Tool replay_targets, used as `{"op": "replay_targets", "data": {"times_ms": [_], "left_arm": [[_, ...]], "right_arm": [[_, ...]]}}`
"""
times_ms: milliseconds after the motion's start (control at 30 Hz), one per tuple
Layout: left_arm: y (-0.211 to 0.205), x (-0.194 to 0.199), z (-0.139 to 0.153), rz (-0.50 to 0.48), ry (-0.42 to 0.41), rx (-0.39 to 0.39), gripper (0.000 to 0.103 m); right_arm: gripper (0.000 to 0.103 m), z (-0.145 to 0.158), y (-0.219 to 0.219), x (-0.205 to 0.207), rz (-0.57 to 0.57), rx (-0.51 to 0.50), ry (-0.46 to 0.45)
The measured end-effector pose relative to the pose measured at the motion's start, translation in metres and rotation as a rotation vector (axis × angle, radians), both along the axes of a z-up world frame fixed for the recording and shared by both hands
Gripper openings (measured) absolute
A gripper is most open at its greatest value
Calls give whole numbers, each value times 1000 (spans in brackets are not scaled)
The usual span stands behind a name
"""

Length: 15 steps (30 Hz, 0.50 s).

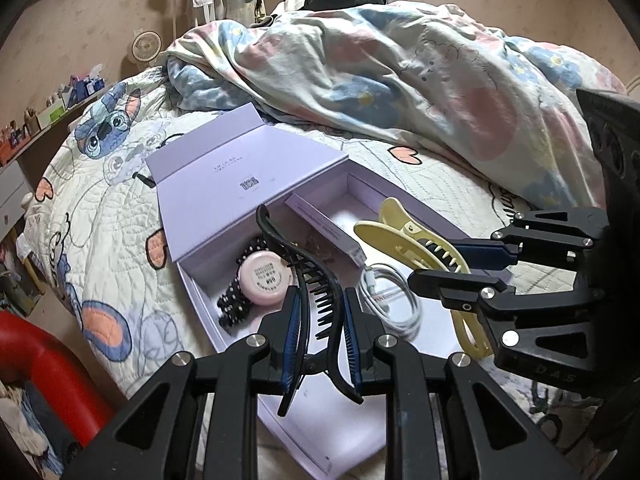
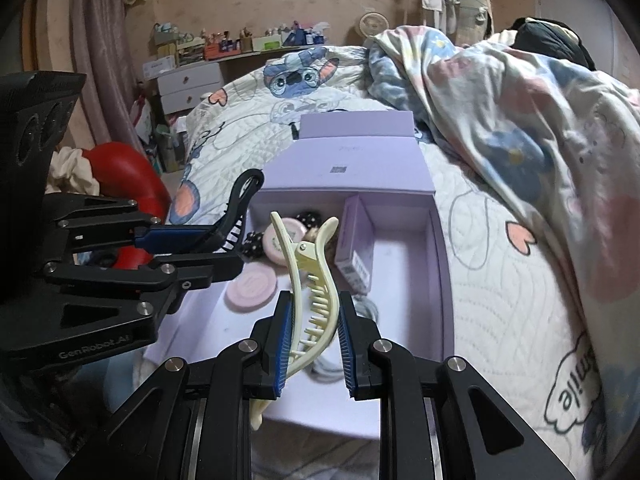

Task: Organize rigid objects
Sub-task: 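Lift and carry the black and cream claw clips toward the lavender box with both grippers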

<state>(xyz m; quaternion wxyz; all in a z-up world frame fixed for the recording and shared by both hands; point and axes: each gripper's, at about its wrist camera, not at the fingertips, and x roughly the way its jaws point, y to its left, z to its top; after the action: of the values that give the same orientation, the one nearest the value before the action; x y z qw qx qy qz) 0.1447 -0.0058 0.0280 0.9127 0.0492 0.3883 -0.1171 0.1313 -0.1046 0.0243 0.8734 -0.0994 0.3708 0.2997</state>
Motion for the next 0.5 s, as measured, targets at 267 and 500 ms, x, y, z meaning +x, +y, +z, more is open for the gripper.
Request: {"op": "replay_targets", "data": {"times_ms": [267, 500], "left_arm": [[1, 23, -1, 4, -17, 31, 20], [6, 41, 1, -8, -30, 20, 20]], "right_arm": [[21, -2, 5, 24, 20, -14, -19], [21, -1, 8, 43, 9, -40, -40]]}}
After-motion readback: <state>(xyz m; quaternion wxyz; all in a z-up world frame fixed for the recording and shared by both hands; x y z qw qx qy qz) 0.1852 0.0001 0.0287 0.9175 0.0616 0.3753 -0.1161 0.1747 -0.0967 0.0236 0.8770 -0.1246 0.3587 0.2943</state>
